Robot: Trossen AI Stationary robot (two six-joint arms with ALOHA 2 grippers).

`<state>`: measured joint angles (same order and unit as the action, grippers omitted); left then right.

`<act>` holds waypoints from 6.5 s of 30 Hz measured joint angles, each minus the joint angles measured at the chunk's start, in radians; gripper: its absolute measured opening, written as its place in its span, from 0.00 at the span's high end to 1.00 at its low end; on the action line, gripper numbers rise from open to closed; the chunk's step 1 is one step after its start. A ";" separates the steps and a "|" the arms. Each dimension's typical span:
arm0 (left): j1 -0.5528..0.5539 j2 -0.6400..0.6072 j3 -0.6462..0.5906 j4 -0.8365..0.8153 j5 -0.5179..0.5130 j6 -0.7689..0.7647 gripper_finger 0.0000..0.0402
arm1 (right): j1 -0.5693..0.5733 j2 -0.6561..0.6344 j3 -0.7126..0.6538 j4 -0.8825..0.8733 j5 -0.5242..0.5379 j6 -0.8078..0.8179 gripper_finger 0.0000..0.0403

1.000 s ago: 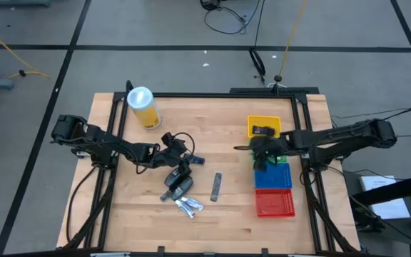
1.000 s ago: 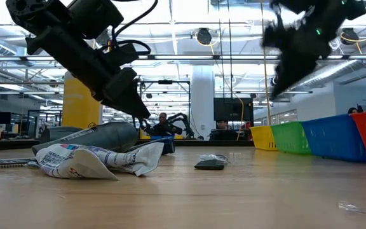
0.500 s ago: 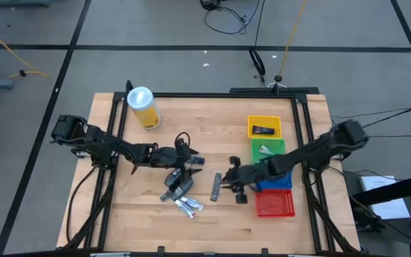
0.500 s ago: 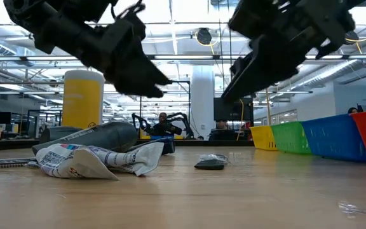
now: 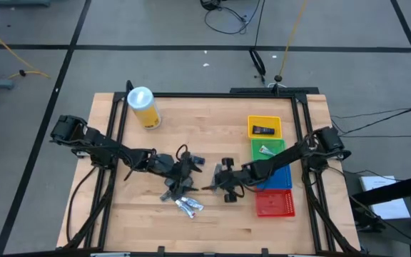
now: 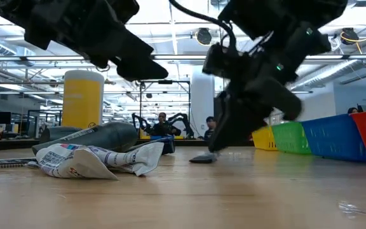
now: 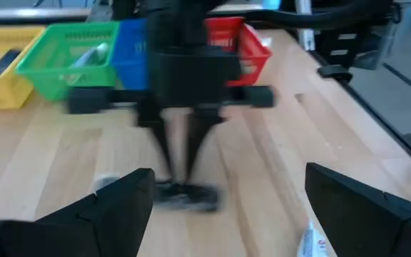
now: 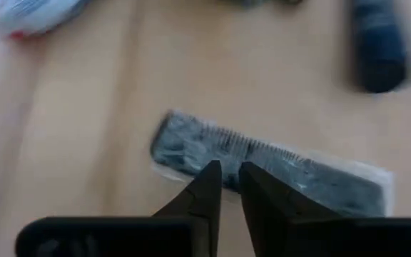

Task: Pick & Place Travel size toiletries
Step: Put the black hair comb into the blue bin

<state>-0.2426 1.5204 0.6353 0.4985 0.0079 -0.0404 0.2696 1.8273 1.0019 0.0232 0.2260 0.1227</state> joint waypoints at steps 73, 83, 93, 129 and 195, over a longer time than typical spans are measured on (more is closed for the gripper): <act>0.023 0.473 0.399 -0.404 -0.100 0.039 0.96 | -0.488 0.002 -0.132 0.101 -0.855 0.318 0.40; 0.007 0.473 0.398 -0.405 -0.117 0.055 0.95 | -0.502 -0.033 -0.132 -0.023 -0.823 0.306 0.42; 0.007 0.474 0.398 -0.403 -0.126 0.045 0.97 | -0.461 -0.103 -0.133 -0.143 -0.682 0.320 0.42; 0.021 0.382 0.396 -0.661 -0.211 -0.010 0.98 | -0.253 -0.248 -0.132 -0.078 -0.305 -0.156 0.41; -0.045 0.259 0.387 -0.584 -0.380 0.140 0.34 | -0.034 -0.033 -0.214 0.442 0.067 -0.247 1.00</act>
<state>-0.2871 1.7793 1.0225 -0.0852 -0.3725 0.0992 0.2359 1.7939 0.7879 0.4654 0.2925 -0.1241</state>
